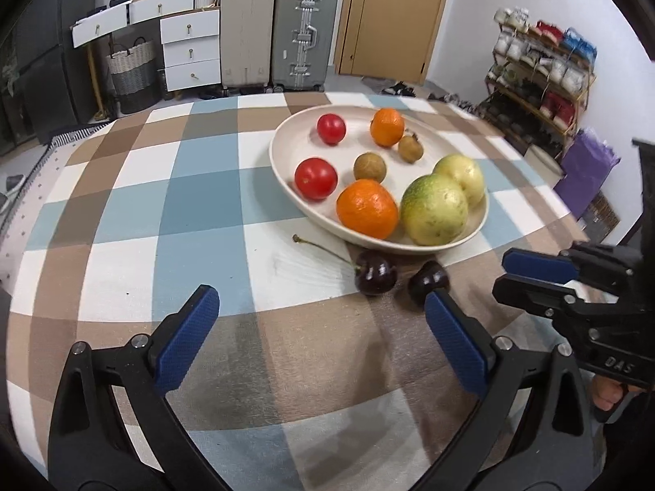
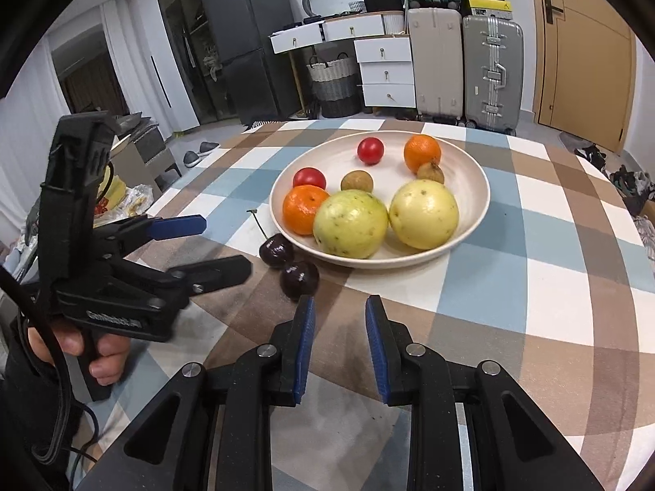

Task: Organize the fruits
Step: 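Move the right tool down to the dark cherries and grasp one, then grasp the other dark cherry with the left tool while the right lifts its cherry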

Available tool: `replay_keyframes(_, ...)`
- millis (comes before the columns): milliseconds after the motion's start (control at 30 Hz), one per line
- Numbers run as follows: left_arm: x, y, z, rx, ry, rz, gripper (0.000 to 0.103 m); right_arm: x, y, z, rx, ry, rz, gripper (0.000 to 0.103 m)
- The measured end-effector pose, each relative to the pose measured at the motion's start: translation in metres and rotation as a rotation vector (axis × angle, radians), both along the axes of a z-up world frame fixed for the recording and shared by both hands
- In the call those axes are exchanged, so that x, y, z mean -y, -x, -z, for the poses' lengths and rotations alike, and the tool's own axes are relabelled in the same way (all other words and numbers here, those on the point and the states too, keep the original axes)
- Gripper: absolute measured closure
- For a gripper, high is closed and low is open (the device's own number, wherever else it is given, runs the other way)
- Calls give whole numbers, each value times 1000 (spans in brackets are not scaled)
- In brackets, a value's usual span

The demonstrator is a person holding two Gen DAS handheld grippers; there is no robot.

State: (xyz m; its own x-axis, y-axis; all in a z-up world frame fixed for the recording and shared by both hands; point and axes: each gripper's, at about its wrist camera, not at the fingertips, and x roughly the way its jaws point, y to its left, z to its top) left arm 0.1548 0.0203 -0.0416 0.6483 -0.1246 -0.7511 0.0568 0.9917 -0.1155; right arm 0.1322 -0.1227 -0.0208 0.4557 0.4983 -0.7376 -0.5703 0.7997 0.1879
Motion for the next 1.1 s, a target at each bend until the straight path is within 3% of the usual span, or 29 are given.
replay_keyframes(100, -5, 2, -1, 3, 4, -5, 4, -12, -3, 6, -21, 20, -19, 66)
replay_keyframes(367, -22, 1, 0, 2, 22, -58, 4, -48, -18, 20, -50, 66, -44, 65)
replay_keyframes(500, -25, 0, 3, -4, 32, -75, 4, -54, -21, 22, -28, 72, -47, 65)
replay_keyframes(633, -23, -1, 5, -8, 19, -73, 4, -57, -20, 23, -14, 91, -55, 75)
replay_keyframes(900, -23, 0, 6, -7, 31, -68, 4, -38, -9, 15, -7, 44, -61, 75)
replay_keyframes(1100, -7, -3, 5, -1, 20, -31, 4, -5, -4, 4, 17, -9, 10, 75)
